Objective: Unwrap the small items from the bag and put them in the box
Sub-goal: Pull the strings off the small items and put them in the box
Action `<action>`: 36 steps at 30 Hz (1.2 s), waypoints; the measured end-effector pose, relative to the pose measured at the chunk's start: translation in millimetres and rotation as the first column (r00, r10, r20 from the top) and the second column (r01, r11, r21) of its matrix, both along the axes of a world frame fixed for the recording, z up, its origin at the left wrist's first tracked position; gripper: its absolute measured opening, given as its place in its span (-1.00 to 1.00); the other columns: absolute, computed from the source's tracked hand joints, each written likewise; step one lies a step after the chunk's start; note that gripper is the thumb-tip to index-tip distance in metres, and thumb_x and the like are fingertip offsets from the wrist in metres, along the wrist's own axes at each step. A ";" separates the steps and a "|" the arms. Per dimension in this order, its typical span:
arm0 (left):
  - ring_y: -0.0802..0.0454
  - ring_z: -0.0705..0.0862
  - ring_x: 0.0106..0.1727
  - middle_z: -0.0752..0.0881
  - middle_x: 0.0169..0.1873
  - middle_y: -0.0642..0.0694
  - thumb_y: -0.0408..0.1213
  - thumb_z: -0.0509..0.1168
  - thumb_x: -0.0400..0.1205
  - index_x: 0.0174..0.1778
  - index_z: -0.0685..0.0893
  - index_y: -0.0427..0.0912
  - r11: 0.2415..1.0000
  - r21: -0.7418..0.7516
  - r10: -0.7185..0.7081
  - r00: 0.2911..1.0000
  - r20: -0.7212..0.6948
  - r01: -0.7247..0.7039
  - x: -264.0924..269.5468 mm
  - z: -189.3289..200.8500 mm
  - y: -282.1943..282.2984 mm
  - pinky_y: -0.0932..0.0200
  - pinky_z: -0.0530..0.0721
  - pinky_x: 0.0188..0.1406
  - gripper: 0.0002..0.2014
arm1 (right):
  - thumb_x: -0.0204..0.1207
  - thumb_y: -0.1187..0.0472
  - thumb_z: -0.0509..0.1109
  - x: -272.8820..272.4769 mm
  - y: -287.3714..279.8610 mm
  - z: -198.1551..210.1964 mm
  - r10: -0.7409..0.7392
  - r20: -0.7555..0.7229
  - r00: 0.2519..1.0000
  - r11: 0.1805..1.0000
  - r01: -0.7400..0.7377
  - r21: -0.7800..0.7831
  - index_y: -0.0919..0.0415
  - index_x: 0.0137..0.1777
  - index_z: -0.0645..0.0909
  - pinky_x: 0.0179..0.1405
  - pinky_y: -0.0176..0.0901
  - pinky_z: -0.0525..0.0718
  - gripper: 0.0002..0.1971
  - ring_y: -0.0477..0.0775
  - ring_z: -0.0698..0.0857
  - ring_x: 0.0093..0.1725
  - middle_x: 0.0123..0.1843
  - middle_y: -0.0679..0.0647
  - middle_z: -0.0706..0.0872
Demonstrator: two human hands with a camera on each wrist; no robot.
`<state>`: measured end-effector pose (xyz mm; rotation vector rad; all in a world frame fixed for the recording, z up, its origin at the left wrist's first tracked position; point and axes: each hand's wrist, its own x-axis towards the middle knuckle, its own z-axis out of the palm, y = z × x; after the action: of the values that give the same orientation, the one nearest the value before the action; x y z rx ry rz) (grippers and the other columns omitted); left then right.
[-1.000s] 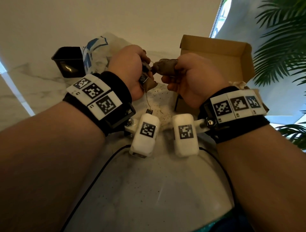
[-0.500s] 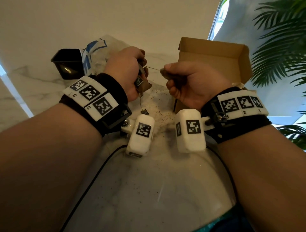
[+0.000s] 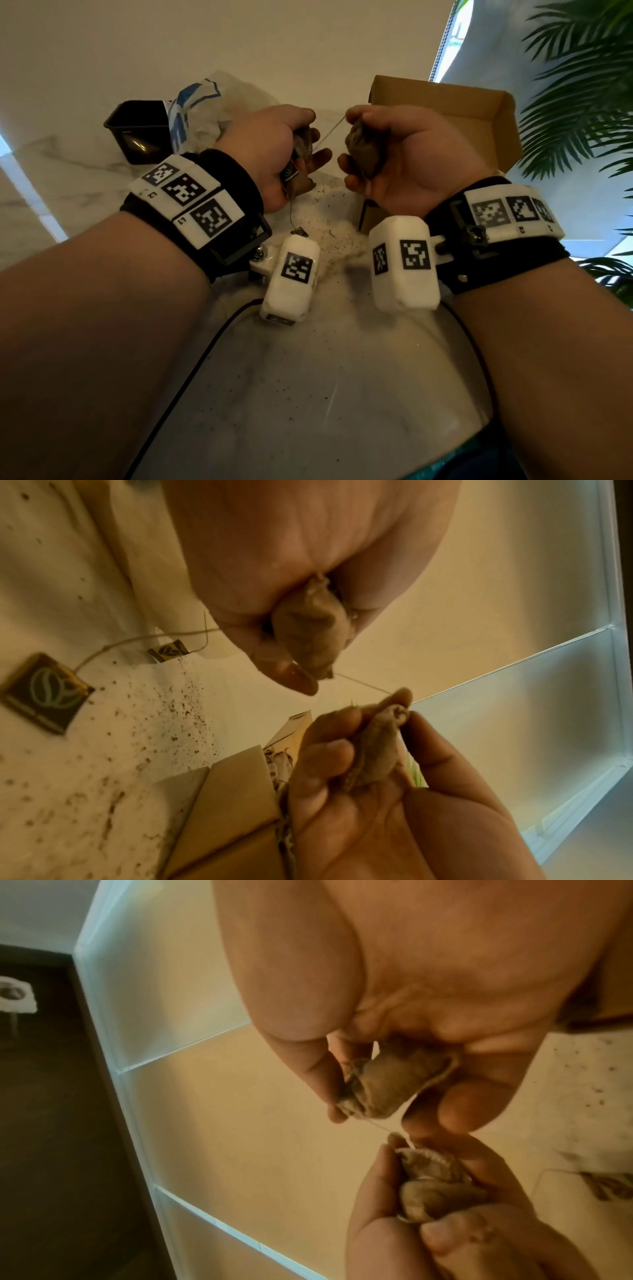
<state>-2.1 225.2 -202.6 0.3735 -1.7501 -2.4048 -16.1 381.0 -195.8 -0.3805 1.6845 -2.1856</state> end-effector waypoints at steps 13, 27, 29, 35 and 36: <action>0.04 0.74 -0.46 0.61 -0.29 -0.05 -0.15 0.20 0.82 -0.13 0.63 -0.16 0.976 0.210 -0.070 0.995 0.075 0.053 -3.5 -1.7 -3.0 -0.06 0.83 -0.40 -0.75 | 0.73 0.14 0.24 -12.5 0.9 -3.8 -0.106 0.022 0.994 0.933 0.107 -0.342 0.10 0.01 0.74 -0.28 -0.12 0.61 -0.77 0.04 0.63 -0.23 -0.07 0.08 0.64; 0.14 0.53 -0.42 0.68 -0.10 -0.04 -0.26 0.32 0.73 0.16 0.78 -0.04 0.986 -0.131 -0.104 0.995 0.003 0.103 -3.8 -8.4 -1.1 0.35 0.34 -0.63 -0.83 | 0.76 0.13 0.18 -13.2 3.7 -2.7 -0.041 0.000 0.999 0.902 0.036 -0.431 0.09 0.04 0.71 -0.36 -0.14 0.60 -0.75 0.01 0.62 -0.29 -0.20 0.04 0.62; 0.17 0.50 -0.43 0.71 -0.01 -0.05 -0.26 0.35 0.72 0.26 0.77 -0.02 0.961 -0.206 -0.195 0.980 -0.036 0.184 -0.8 -7.4 0.7 0.35 0.34 -0.64 -0.78 | 0.77 0.13 0.16 -13.3 3.7 -2.1 -0.005 -0.019 1.000 0.906 -0.004 -0.422 0.09 0.06 0.69 -0.37 -0.16 0.59 -0.75 -0.01 0.61 -0.30 -0.22 0.03 0.62; 0.13 0.50 -0.45 0.81 0.02 -0.19 -0.23 0.40 0.71 0.14 0.76 -0.09 0.900 -0.356 -0.287 0.957 -0.046 0.253 3.5 -8.7 2.8 0.29 0.35 -0.64 -0.88 | 0.79 0.13 0.12 -14.0 2.1 -2.8 0.063 -0.041 0.997 0.903 -0.074 -0.422 0.12 0.14 0.66 -0.41 -0.20 0.52 -0.74 -0.04 0.59 -0.34 -0.21 0.02 0.59; 0.13 0.51 -0.46 0.82 0.03 -0.21 -0.24 0.39 0.72 0.10 0.75 -0.11 0.900 -0.360 -0.280 0.959 -0.041 0.247 3.4 -8.5 3.0 0.29 0.35 -0.65 -0.91 | 0.78 0.13 0.13 -14.1 2.4 -2.7 0.068 -0.038 0.997 0.900 -0.078 -0.429 0.12 0.14 0.66 -0.41 -0.21 0.51 -0.75 -0.04 0.59 -0.34 -0.21 0.02 0.59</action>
<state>1.2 228.1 -211.0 -0.0235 -2.2568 -2.1549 -30.3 383.3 -198.6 -0.5721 1.1582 -2.4944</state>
